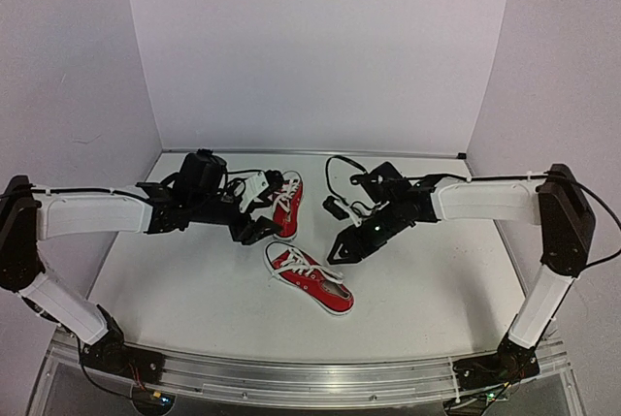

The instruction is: Tie the shoes

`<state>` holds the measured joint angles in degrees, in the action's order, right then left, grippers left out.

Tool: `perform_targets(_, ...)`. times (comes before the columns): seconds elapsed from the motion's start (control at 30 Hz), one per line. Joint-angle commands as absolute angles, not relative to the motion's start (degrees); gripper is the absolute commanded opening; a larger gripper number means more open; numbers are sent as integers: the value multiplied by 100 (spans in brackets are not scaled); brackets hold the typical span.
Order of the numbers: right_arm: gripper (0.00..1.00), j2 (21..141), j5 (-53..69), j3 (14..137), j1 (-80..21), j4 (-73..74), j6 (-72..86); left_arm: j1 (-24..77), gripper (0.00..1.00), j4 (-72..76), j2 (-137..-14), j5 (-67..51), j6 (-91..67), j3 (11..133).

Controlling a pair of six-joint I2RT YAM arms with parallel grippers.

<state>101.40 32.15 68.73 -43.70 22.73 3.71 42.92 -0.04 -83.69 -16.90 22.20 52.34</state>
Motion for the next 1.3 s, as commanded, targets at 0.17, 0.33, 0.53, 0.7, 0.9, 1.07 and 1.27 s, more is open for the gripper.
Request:
perform_targets(0.17,49,10884,3044,7234,-4728,2895,-279,4260,79,532,-7408,-1557,1236,4507)
perform_targets(0.33,46,11151,2714,7276,-4899,2935,-270,4256,79,551,-7372,-1561,1247,4500)
perform_targets(0.53,7,11177,2771,7264,-4898,2896,-242,4260,79,607,-7370,-1536,1219,4462)
perform_targets(0.7,0,10632,2789,6809,-4895,2630,263,4260,79,643,-7372,-1424,1210,4451)
perform_targets(0.9,0,9356,2751,5622,-4433,1596,1671,4256,94,638,-7441,-919,756,4562)
perform_targets(1.07,0,8824,2519,5273,-3704,847,2654,4254,100,469,-7593,-504,139,4775)
perform_targets(1.27,0,9360,1430,6310,-3437,809,3345,4254,100,838,-7378,-272,-279,4591)
